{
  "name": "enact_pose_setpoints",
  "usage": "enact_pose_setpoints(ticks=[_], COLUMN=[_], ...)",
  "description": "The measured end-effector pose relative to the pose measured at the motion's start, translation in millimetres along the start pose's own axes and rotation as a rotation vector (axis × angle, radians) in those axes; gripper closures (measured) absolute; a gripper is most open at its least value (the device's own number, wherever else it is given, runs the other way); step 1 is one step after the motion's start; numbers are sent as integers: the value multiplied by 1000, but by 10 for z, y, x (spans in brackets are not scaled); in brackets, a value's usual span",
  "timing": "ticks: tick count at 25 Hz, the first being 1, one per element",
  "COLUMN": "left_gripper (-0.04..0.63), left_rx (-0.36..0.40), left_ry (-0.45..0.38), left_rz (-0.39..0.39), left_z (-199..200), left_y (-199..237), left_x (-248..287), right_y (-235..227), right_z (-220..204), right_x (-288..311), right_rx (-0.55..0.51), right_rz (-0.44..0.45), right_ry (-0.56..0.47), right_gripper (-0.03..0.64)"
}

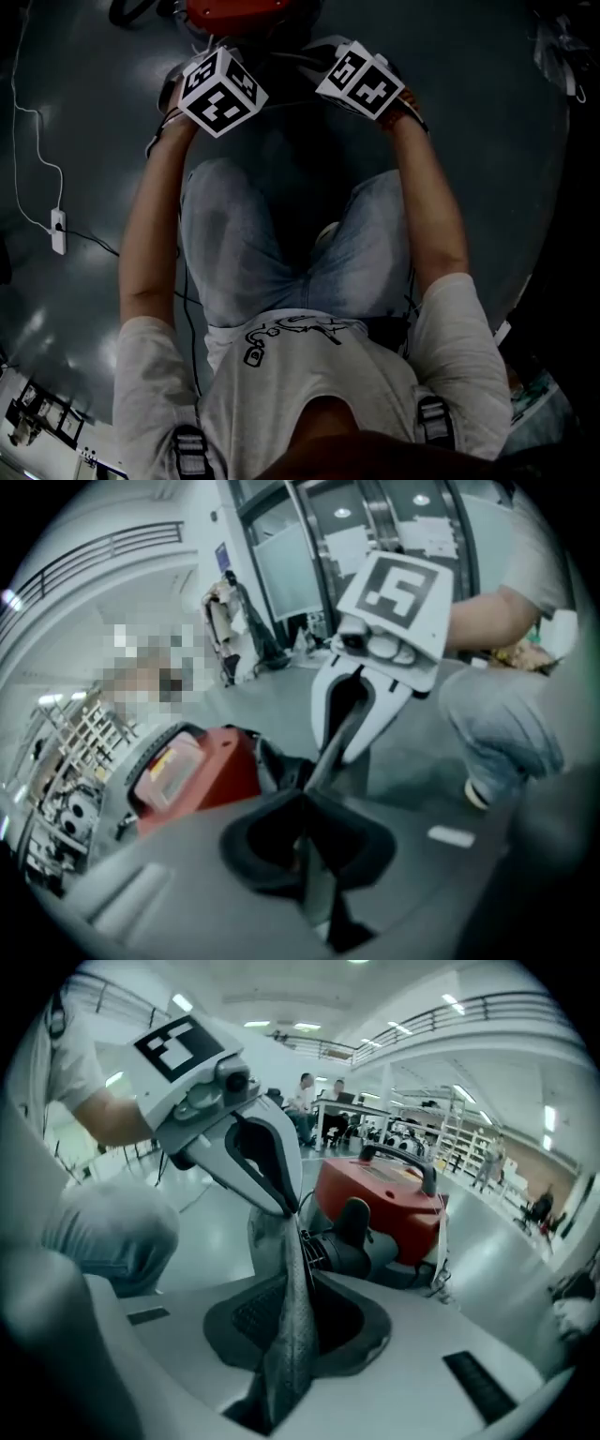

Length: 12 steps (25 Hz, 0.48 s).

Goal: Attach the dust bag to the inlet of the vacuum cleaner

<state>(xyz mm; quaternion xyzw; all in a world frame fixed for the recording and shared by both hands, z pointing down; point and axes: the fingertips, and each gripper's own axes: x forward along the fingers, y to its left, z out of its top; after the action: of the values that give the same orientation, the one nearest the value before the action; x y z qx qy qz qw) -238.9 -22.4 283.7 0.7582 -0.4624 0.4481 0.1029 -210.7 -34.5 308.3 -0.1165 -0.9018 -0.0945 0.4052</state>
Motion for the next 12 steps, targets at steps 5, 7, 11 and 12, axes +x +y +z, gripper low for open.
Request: enact_pose_setpoints(ticks=[5,7,11,12], left_gripper=[575,575,575,575], left_rx=[110,43,-71,-63], left_ry=[49,16,-33,-30], left_rz=[28,21,-10,-7], left_z=[139,52,-98,-88], left_y=[12,19,22,32], left_x=[96,40,-54,-36], right_y=[-71,-40,22,9], right_z=[-93,-11,121,103], right_x=[-31,-17,2,10], right_rx=[186,63,-209,-201], right_rz=[70,37,-30,-31], right_ry=[-101,-34,98,91], right_gripper=[558,558,552,551])
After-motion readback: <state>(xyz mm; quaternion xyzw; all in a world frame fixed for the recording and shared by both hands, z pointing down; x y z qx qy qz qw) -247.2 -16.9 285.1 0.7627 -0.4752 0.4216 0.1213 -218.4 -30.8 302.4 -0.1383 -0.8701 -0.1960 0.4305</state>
